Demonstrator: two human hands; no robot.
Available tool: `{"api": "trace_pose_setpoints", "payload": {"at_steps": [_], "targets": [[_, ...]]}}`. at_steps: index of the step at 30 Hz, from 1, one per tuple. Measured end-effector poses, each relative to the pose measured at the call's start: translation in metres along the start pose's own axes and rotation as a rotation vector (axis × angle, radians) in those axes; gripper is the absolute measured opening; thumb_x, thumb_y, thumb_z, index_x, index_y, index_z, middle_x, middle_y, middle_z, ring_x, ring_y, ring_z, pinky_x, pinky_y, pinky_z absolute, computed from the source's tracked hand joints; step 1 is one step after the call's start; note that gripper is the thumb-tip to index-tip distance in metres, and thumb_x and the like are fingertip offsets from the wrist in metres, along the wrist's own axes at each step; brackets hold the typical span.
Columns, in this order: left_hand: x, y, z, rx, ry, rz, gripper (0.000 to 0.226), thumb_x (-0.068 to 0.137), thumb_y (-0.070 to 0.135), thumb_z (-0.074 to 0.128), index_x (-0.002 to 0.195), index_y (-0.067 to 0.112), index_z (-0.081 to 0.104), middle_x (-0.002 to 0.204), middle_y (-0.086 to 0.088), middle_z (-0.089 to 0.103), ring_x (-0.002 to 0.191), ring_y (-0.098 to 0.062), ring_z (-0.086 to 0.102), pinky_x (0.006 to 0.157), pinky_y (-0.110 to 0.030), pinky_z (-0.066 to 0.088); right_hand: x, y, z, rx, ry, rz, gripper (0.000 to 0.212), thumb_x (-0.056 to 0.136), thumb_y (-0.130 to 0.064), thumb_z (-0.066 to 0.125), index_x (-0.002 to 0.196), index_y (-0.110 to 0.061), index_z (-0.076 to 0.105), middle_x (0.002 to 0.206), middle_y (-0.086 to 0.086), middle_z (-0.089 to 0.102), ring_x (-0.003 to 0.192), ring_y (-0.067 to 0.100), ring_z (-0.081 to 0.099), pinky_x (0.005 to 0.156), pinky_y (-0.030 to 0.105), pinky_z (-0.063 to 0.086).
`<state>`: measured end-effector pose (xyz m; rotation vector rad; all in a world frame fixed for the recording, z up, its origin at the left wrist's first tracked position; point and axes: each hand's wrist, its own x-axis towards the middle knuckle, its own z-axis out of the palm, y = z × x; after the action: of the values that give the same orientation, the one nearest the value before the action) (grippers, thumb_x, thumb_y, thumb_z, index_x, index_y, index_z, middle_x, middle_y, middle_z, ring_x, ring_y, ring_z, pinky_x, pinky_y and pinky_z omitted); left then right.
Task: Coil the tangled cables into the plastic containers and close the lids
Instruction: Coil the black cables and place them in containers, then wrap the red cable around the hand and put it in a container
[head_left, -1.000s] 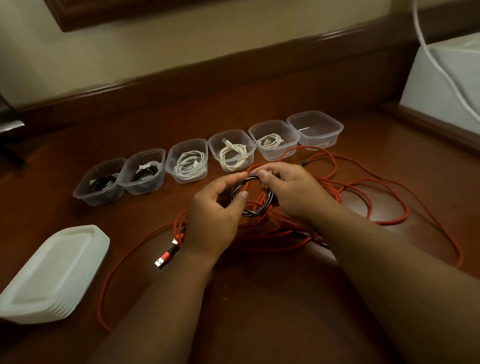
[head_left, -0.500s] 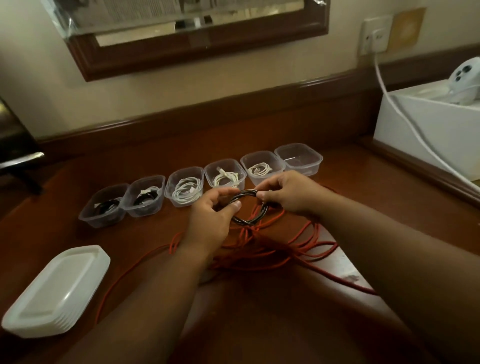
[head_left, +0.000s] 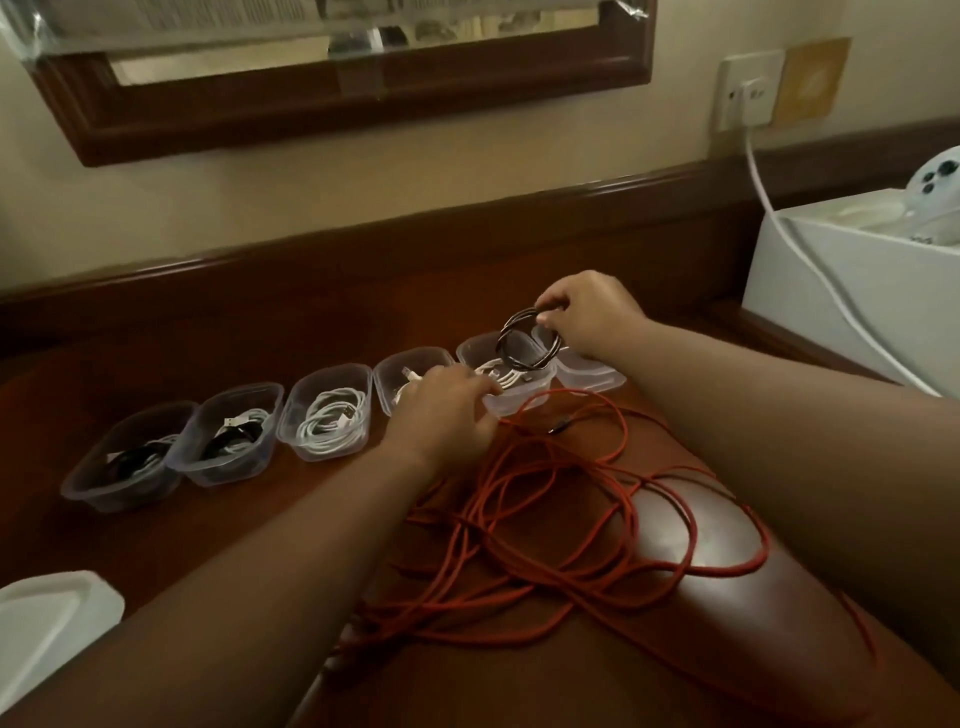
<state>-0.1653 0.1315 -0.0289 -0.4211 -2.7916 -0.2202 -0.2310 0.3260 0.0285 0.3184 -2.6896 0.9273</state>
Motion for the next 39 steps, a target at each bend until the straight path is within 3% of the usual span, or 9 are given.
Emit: {"api": "trace_pose_setpoints", "payload": {"at_steps": [3, 10, 12, 17, 22, 25, 29, 34, 39], "targets": [[0.007, -0.005, 0.013, 0.179, -0.034, 0.080, 0.047, 0.091, 0.048, 0.052, 0.134, 0.030, 0.054, 0.128, 0.003, 0.058, 0.120, -0.023, 0.051, 0.093, -0.041, 0.041, 0.018, -0.001, 0.026, -0.112, -0.044, -0.061, 0.019, 0.094, -0.025, 0.064, 0.111, -0.021, 0.071, 0.108, 0.002, 0.069, 0.094, 0.018, 0.063, 0.078, 0.031, 0.052], [0.011, -0.017, 0.022, 0.216, -0.033, 0.148, 0.051, 0.090, 0.054, 0.051, 0.136, 0.032, 0.049, 0.128, 0.003, 0.056, 0.119, -0.022, 0.050, 0.093, -0.042, 0.040, 0.047, -0.003, 0.065, -0.391, -0.214, -0.102, 0.019, 0.094, -0.029, 0.063, 0.106, -0.017, 0.072, 0.107, 0.004, 0.069, 0.094, 0.023, 0.064, 0.073, 0.033, 0.054], [0.010, -0.018, 0.022, 0.206, -0.049, 0.141, 0.053, 0.090, 0.055, 0.051, 0.139, 0.034, 0.046, 0.130, 0.004, 0.053, 0.121, -0.021, 0.048, 0.095, -0.042, 0.040, 0.050, -0.005, 0.070, -0.410, -0.271, -0.064, 0.024, 0.093, -0.033, 0.066, 0.106, -0.013, 0.070, 0.102, 0.005, 0.070, 0.092, 0.022, 0.066, 0.078, 0.035, 0.057], [0.008, -0.018, 0.019, 0.185, -0.068, 0.141, 0.057, 0.090, 0.055, 0.051, 0.142, 0.034, 0.044, 0.137, 0.004, 0.051, 0.126, -0.021, 0.046, 0.101, -0.043, 0.041, 0.045, -0.005, 0.076, -0.476, -0.328, -0.020, 0.032, 0.091, -0.040, 0.066, 0.088, -0.010, 0.057, 0.070, 0.002, 0.052, 0.076, 0.023, 0.057, 0.064, 0.034, 0.045], [-0.012, -0.014, -0.001, 0.134, -0.075, 0.122, 0.046, 0.090, 0.054, 0.052, 0.130, 0.032, 0.055, 0.120, 0.004, 0.058, 0.116, -0.020, 0.053, 0.093, -0.039, 0.044, 0.026, -0.009, 0.055, -0.521, -0.271, -0.057, 0.028, 0.099, -0.033, 0.054, 0.112, -0.009, 0.062, 0.094, 0.009, 0.063, 0.082, 0.026, 0.057, 0.067, 0.035, 0.045], [-0.044, -0.011, -0.019, 0.044, -0.109, 0.064, 0.027, 0.090, 0.054, 0.054, 0.095, 0.029, 0.063, 0.093, 0.008, 0.062, 0.090, -0.017, 0.060, 0.073, -0.034, 0.050, -0.002, -0.011, 0.035, -0.492, -0.255, -0.074, 0.027, 0.097, -0.035, 0.054, 0.111, -0.015, 0.065, 0.103, 0.008, 0.068, 0.089, 0.027, 0.063, 0.067, 0.033, 0.049], [-0.104, -0.016, -0.036, -0.020, -0.128, -0.004, 0.032, 0.086, 0.055, 0.057, 0.070, 0.028, 0.051, 0.070, 0.010, 0.055, 0.070, -0.015, 0.055, 0.063, -0.034, 0.049, -0.066, -0.021, 0.017, -0.363, -0.304, -0.119, 0.022, 0.093, -0.033, 0.058, 0.097, -0.016, 0.071, 0.097, 0.006, 0.070, 0.089, 0.024, 0.064, 0.071, 0.031, 0.049], [-0.186, -0.019, -0.062, -0.010, -0.133, -0.087, 0.030, 0.086, 0.047, 0.066, 0.066, 0.032, 0.049, 0.071, 0.014, 0.051, 0.071, -0.010, 0.053, 0.064, -0.030, 0.045, -0.170, -0.042, 0.008, -0.227, -0.432, -0.182, 0.021, 0.093, -0.038, 0.062, 0.089, -0.019, 0.070, 0.083, -0.004, 0.064, 0.083, 0.016, 0.059, 0.070, 0.026, 0.040], [-0.252, -0.033, -0.079, 0.004, -0.001, -0.275, 0.018, 0.082, 0.034, 0.073, 0.093, 0.026, 0.062, 0.089, 0.005, 0.054, 0.086, -0.019, 0.059, 0.069, -0.031, 0.043, -0.248, -0.070, 0.014, -0.184, -0.569, -0.242, 0.021, 0.093, -0.038, 0.063, 0.099, -0.020, 0.071, 0.092, -0.003, 0.064, 0.089, 0.016, 0.060, 0.072, 0.026, 0.043]]}}
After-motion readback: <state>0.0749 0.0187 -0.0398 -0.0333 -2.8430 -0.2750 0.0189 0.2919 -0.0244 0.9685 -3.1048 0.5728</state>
